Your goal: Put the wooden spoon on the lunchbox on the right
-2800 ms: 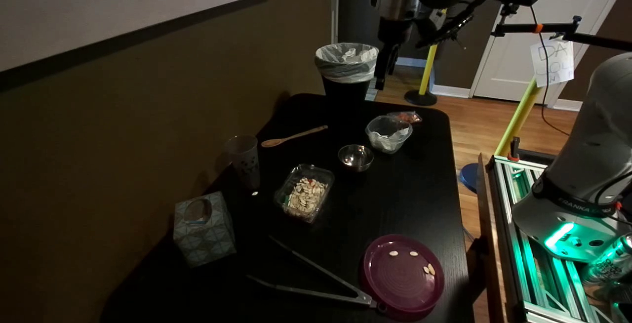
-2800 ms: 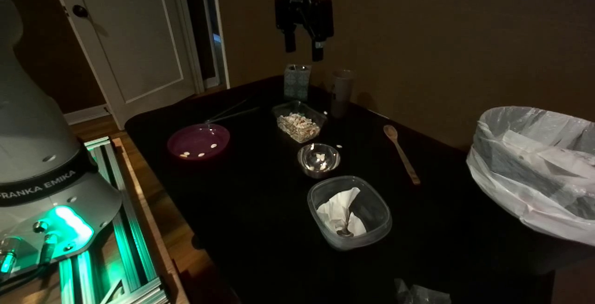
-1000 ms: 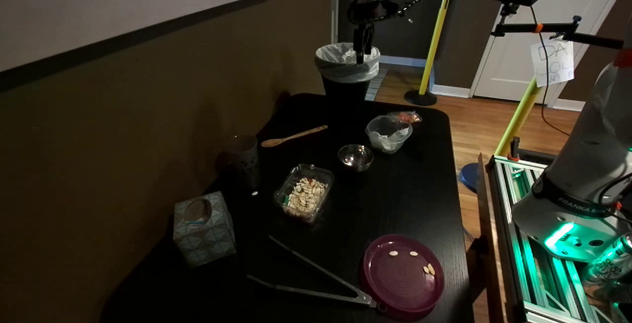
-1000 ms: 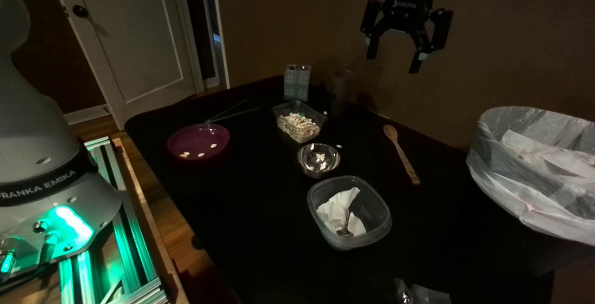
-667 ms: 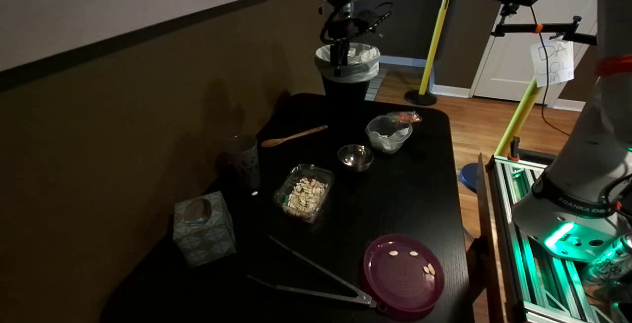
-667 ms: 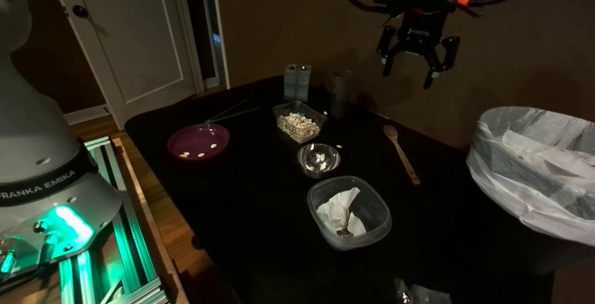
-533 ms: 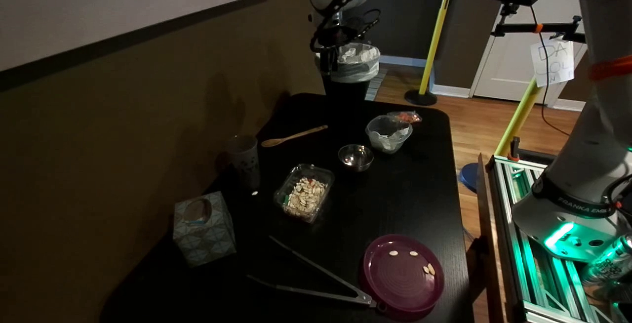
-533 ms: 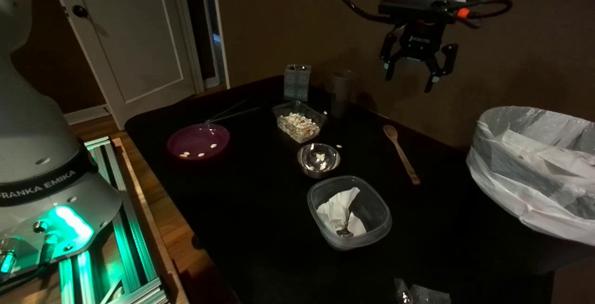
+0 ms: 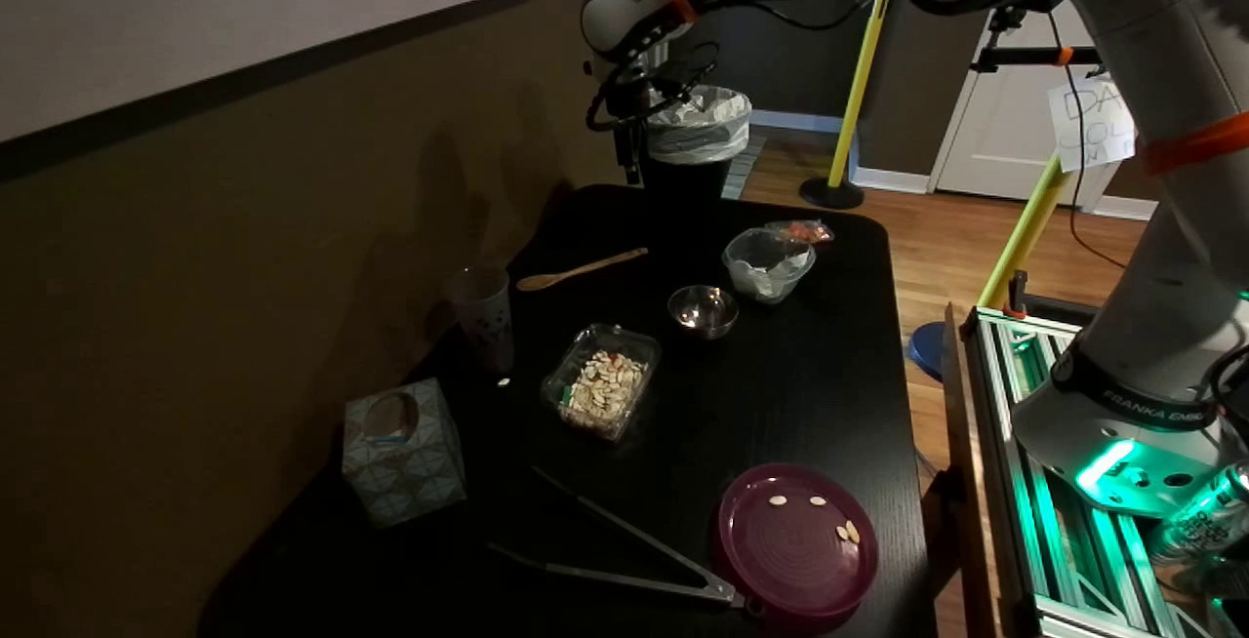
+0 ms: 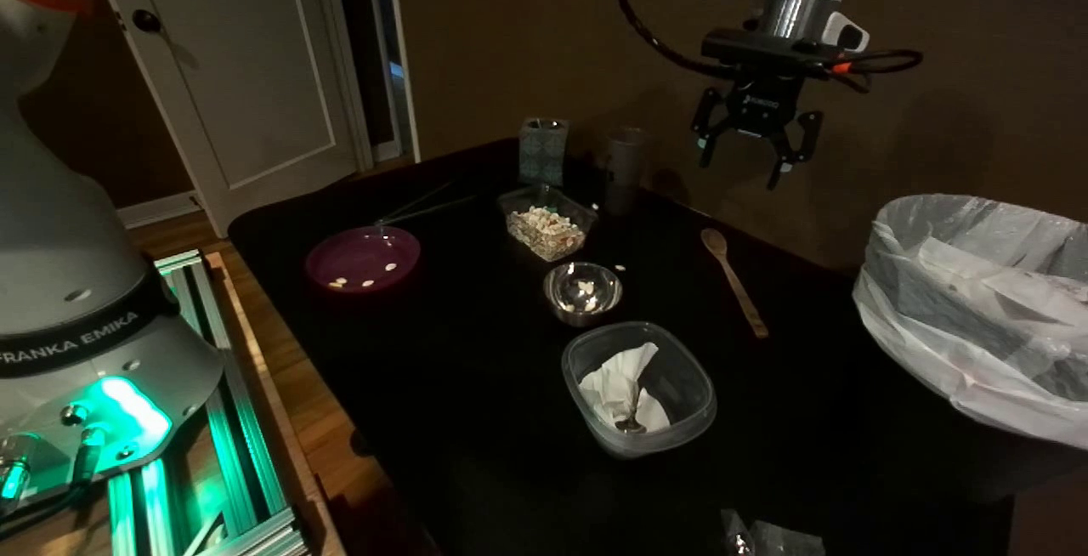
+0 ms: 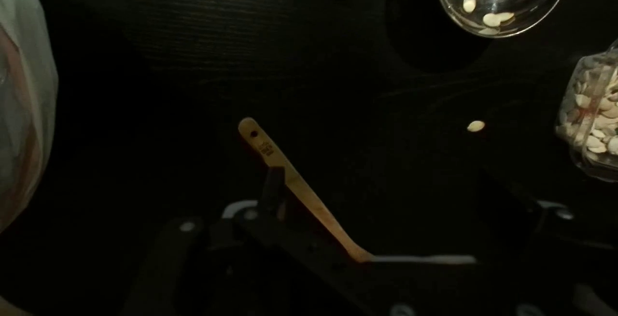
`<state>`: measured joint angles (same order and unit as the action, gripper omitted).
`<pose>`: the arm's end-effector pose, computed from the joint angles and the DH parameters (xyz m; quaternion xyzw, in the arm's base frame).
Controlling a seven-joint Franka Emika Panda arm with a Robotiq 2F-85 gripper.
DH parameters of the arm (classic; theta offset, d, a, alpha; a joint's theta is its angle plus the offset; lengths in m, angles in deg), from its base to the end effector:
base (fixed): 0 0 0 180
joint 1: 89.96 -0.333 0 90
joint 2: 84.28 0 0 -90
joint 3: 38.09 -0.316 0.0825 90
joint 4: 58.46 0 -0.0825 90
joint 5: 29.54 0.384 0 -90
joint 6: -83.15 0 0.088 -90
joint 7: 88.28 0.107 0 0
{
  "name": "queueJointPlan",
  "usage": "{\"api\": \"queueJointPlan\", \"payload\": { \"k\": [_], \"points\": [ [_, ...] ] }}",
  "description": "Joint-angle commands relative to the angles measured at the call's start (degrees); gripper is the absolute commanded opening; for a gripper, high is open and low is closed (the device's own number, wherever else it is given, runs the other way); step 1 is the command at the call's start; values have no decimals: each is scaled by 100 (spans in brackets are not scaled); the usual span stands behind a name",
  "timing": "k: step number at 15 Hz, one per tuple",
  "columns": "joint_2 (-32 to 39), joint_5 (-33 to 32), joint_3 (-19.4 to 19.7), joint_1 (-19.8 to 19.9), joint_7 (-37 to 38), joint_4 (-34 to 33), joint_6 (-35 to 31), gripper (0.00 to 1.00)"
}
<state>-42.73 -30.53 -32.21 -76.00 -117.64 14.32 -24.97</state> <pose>0.6932 -0.2326 0.3179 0.9930 0.0969 -0.0654 0.0170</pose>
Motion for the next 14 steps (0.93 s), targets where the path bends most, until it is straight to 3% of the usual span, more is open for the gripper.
{"api": "queueJointPlan", "payload": {
  "k": [1, 4, 7, 11, 13, 14],
  "points": [
    [330, 221, -376, 370, -458, -198, -756, 100],
    [824, 673, -771, 752, -1216, -432, -1618, 100],
    [1311, 1056, -1131, 1064, -1907, -682, -1905, 100],
    [1943, 1084, -1299, 1057, -2459, -1104, -1773, 100],
    [1999, 917, -1197, 878, -2424, -1242, -1663, 100],
    [1671, 972, -1133, 892, -2268, -875, -1829, 100]
  ]
}}
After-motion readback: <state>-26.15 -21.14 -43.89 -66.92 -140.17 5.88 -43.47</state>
